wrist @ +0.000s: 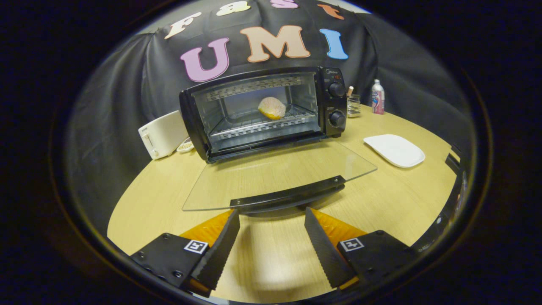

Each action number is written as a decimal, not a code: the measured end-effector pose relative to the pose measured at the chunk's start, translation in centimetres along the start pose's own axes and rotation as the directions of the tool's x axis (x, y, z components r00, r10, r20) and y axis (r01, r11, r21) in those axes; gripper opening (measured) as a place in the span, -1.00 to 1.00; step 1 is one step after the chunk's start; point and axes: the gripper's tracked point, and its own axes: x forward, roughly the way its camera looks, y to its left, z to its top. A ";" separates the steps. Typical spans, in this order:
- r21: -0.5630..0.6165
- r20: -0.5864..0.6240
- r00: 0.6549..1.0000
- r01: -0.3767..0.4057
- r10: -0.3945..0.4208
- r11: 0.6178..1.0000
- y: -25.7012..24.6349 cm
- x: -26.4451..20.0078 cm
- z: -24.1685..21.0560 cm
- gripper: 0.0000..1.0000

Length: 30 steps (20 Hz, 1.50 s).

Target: Open the toaster oven, put the food inside, and close the toaster oven door.

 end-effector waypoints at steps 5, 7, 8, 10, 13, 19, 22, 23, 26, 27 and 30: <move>-0.015 0.003 1.000 -0.028 0.028 1.000 0.8 0.5 -0.3 0.92; -0.018 0.000 1.000 -0.019 0.019 1.000 0.9 0.5 -0.4 0.91; -0.013 0.000 1.000 -0.017 0.017 1.000 0.9 0.5 -0.4 0.92; -0.014 -0.003 1.000 -0.009 0.009 1.000 0.9 0.4 -0.3 0.92; -0.037 0.021 1.000 0.012 -0.011 0.999 0.8 0.0 0.7 0.93; -0.057 0.081 0.997 0.020 -0.015 0.998 1.2 -1.0 3.2 0.94; -0.060 0.123 0.992 0.024 -0.017 0.998 1.6 -1.4 4.9 0.94; -0.065 0.135 0.991 0.032 -0.023 0.997 1.6 -1.5 5.4 0.95; -0.098 0.135 0.990 0.065 -0.051 0.993 1.8 -1.5 6.3 0.98; -0.119 0.134 0.989 0.080 -0.064 0.990 1.9 -1.5 6.5 1.00; -0.163 0.132 0.986 0.121 -0.099 0.979 2.0 -1.7 6.9 1.00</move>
